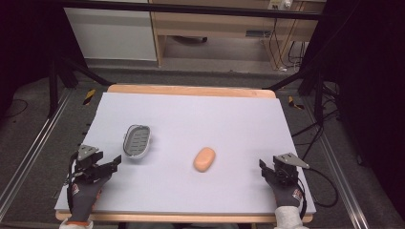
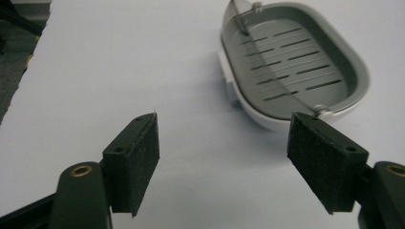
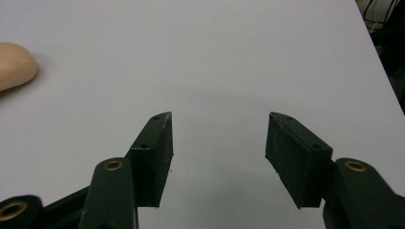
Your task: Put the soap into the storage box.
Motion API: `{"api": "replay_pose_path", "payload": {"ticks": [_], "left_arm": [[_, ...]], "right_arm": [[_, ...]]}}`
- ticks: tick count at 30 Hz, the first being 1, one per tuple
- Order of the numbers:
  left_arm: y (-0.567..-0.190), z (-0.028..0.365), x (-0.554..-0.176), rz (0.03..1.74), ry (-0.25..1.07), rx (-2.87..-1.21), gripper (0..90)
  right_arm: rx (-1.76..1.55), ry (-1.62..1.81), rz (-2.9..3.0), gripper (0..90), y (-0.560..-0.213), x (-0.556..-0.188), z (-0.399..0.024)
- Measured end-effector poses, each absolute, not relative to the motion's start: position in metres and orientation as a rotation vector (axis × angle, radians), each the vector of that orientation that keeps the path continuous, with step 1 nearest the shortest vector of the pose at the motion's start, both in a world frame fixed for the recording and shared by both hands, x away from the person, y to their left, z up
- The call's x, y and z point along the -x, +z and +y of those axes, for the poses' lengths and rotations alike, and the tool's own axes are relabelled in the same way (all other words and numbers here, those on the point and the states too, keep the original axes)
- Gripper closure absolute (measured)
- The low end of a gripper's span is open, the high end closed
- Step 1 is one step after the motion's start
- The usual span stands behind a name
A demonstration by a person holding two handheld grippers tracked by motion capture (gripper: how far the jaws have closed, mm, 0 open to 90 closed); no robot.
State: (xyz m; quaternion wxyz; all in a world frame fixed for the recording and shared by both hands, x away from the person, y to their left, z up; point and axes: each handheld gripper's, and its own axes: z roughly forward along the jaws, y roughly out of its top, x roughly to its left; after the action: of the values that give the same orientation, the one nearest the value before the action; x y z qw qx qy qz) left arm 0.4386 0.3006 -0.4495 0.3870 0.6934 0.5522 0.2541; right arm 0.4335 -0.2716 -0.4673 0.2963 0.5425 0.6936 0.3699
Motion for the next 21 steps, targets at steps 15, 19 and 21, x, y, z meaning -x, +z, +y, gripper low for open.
{"api": "replay_pose_path", "payload": {"ticks": [15,19,21], "left_arm": [[-0.436,0.284,-0.432,1.328,0.641,-1.759,25.4],[-0.433,0.279,-0.432,1.311,0.644,-1.764,25.1],[-0.431,0.277,-0.432,1.306,0.642,-1.764,25.0]], "right_arm": [[-1.450,0.968,1.901,37.0,-0.475,-0.435,-0.269],[-1.446,0.963,1.904,36.6,-0.475,-0.435,-0.269],[-1.452,0.964,1.906,36.5,-0.475,-0.435,-0.268]]}}
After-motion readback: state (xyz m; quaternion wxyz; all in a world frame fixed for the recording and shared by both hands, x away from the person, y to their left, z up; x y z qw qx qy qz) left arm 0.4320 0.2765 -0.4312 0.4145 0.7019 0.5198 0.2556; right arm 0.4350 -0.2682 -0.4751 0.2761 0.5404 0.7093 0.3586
